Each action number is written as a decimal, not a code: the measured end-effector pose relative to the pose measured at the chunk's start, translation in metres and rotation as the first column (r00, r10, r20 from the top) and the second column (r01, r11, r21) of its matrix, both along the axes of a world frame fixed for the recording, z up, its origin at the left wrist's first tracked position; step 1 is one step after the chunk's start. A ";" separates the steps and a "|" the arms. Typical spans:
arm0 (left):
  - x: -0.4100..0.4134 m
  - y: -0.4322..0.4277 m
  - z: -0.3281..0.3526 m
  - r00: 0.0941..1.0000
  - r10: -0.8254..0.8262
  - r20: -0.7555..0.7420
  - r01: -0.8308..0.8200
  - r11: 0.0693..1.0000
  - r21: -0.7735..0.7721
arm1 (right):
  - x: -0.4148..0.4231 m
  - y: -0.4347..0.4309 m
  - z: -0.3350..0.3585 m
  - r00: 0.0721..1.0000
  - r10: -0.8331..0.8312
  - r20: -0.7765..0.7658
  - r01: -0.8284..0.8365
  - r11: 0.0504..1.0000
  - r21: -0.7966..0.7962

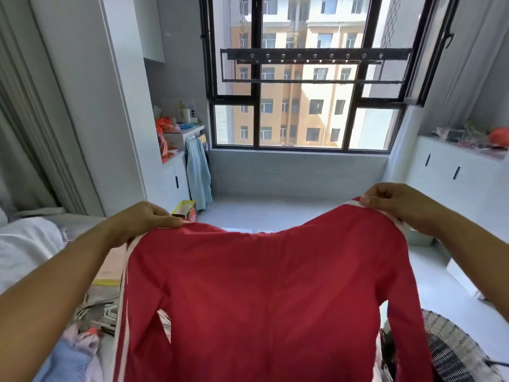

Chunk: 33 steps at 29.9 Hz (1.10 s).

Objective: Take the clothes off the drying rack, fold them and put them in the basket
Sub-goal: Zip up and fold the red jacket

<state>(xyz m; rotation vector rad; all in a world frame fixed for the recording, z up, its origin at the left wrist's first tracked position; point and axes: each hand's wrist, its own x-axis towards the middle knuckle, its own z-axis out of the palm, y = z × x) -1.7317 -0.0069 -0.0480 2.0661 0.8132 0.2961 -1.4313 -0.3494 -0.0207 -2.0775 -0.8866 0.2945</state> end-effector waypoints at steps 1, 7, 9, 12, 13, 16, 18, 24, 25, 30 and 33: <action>0.005 -0.001 -0.002 1.000 0.009 0.003 -0.009 1.000 0.024 | 0.002 0.003 -0.003 1.000 -0.024 -0.017 0.024 1.000 0.012; 0.034 0.008 0.016 0.855 0.177 0.487 -0.237 0.969 0.065 | 0.003 0.011 0.012 0.972 -0.173 0.161 0.125 0.954 0.272; 0.034 0.009 0.014 0.857 0.170 0.486 -0.256 0.959 0.117 | 0.001 0.015 0.005 0.918 -0.199 0.343 0.124 0.966 0.229; 0.031 0.012 -0.005 0.941 0.088 0.326 -0.143 0.978 0.149 | 0.003 0.018 -0.018 0.932 -0.123 0.340 0.137 0.990 -0.018; 0.029 0.012 -0.009 0.948 0.085 0.308 -0.134 0.981 0.142 | 0.004 0.018 -0.021 0.939 -0.128 0.321 0.138 0.990 -0.011; 0.024 0.012 -0.007 0.933 0.107 0.345 -0.155 0.981 0.115 | 0.000 0.013 -0.013 0.946 -0.149 0.289 0.128 0.988 0.089; 0.019 0.012 -0.005 0.932 0.097 0.350 -0.146 0.982 0.116 | -0.006 0.011 -0.007 0.954 -0.131 0.268 0.114 0.990 0.078; -0.002 0.014 0.003 0.958 0.086 0.275 -0.103 0.993 0.049 | -0.026 -0.005 -0.001 0.981 -0.050 0.187 0.044 0.998 0.038; -0.006 0.015 0.009 0.955 0.091 0.282 -0.098 0.995 0.009 | -0.029 -0.008 0.004 0.981 -0.051 0.186 0.038 0.997 0.074; -0.008 0.030 0.026 0.923 0.107 0.369 -0.100 0.994 -0.038 | -0.017 -0.010 0.025 1.000 0.003 0.016 -0.007 0.965 0.261; 0.006 0.034 0.001 0.967 0.101 0.234 -0.124 0.988 0.089 | -0.003 0.002 0.002 0.999 -0.044 0.015 0.043 0.995 0.087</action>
